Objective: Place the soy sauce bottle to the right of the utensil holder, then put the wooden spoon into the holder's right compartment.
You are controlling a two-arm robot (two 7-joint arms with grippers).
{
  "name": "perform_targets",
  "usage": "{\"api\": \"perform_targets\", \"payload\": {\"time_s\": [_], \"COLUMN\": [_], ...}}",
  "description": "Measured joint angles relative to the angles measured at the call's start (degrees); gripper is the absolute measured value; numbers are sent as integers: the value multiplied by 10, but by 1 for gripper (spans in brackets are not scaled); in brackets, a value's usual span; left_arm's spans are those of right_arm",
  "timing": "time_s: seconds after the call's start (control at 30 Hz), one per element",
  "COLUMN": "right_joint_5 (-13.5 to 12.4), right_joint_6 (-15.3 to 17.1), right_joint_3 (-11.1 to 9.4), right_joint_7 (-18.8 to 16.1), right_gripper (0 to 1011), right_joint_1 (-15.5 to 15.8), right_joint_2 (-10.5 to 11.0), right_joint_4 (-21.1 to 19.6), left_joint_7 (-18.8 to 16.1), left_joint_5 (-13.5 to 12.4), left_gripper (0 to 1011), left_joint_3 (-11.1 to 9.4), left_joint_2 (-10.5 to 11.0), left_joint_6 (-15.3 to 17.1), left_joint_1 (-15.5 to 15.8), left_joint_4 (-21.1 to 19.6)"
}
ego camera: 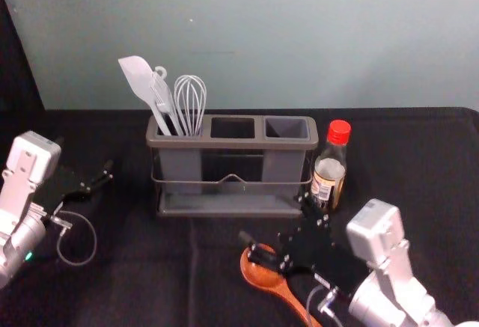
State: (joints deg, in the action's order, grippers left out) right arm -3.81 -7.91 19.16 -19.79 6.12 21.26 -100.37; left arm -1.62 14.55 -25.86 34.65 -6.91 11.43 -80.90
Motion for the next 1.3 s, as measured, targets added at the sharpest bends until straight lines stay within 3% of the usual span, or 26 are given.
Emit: {"api": "perform_targets", "payload": {"time_s": [0.17,0.2,0.23,0.33,0.37,0.4,0.53,0.57,0.67,0.73,1.07,1.3], "right_joint_5": [28,28,30,32,32,32,22,16,10,4,16,34], "right_joint_6": [141,141,174,215,245,277,339,369,412,458,572,606], "right_joint_3": [10,10,11,13,14,14,12,10,9,8,20,36], "right_joint_7": [15,15,16,16,16,15,7,2,0,-3,-6,-14], "right_gripper": [1002,1000,1002,1002,1000,1000,1000,1000,1000,1000,1000,1000], "right_joint_1": [14,14,14,13,10,7,-3,-9,-20,-36,-89,-118], "right_joint_2": [11,11,11,10,8,5,-2,-7,-14,-24,-52,-59], "right_joint_4": [-72,-72,-85,-99,-108,-115,-127,-129,-130,-126,-94,-71], "left_joint_7": [0,0,0,0,0,0,0,0,0,0,0,0], "left_joint_5": [0,0,0,0,0,0,0,0,0,0,0,0], "left_gripper": [1012,1011,1011,1011,1012,1011,1011,1011,1011,1011,1011,1011], "left_joint_3": [0,0,0,0,0,0,0,0,0,0,0,0], "left_joint_2": [0,0,0,0,0,0,0,0,0,0,0,0], "left_joint_6": [0,0,0,0,0,0,0,0,0,0,0,0], "left_joint_1": [0,0,0,0,0,0,0,0,0,0,0,0], "left_joint_4": [0,0,0,0,0,0,0,0,0,0,0,0]}}
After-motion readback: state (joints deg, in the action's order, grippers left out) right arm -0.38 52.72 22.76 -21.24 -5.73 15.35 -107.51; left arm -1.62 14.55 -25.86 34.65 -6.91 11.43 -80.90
